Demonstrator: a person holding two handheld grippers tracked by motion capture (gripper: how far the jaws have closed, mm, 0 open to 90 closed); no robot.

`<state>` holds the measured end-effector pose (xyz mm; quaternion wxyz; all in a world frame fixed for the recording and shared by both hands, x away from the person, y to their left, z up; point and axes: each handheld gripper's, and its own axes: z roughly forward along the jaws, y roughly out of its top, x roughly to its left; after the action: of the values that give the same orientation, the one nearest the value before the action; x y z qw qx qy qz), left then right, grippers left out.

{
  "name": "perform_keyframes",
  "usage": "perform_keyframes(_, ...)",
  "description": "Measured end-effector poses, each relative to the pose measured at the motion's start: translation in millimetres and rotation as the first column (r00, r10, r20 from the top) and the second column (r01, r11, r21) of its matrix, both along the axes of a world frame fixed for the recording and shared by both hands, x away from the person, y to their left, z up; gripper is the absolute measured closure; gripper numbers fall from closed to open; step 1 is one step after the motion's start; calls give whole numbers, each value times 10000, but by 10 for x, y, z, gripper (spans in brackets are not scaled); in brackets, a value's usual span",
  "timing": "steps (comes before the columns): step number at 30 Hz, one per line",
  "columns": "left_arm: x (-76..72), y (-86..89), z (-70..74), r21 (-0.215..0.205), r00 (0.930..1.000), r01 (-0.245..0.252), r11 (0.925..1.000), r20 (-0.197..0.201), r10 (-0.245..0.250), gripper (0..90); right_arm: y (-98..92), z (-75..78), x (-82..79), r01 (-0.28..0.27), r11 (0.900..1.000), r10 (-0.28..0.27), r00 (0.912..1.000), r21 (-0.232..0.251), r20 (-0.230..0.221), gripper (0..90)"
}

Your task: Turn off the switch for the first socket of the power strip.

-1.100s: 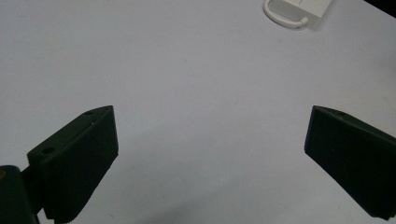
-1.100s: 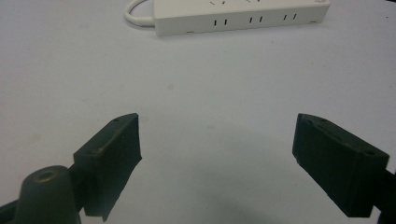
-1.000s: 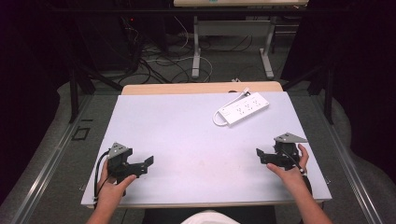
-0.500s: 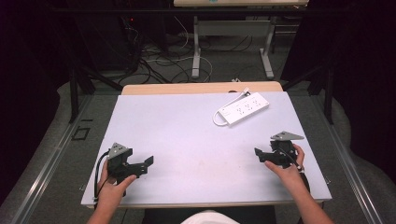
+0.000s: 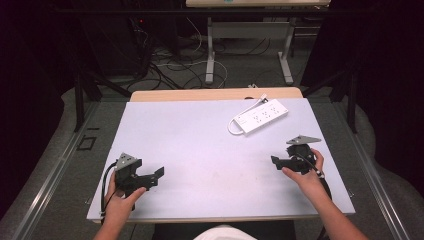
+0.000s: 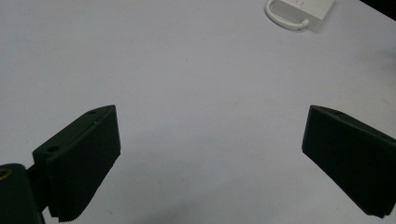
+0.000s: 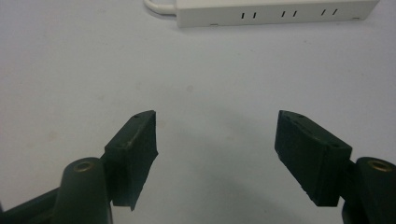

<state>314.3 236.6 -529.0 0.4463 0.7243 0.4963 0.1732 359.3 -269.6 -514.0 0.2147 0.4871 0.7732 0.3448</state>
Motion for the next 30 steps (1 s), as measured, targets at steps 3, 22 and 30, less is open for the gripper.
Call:
perform_keyframes(3, -1, -1, -1, -12, 10000, -2, 10000, 8, 2, 43, 24, 29, 33, -142, 9997, 139, 9998, -199, -127, 290)
perform_keyframes(22, 0, 0, -5, -55, 10000, -3, 10000, -35, 3, 44, 141, 224, 266, -1056, 9913, 999, 9923, -781, -736, 290)
perform_keyframes(30, -1, -3, -6, -69, 10000, -17, 10000, -3, 17, 44, 155, 350, 360, -1468, 9843, 1395, 9871, -979, -780, 291)
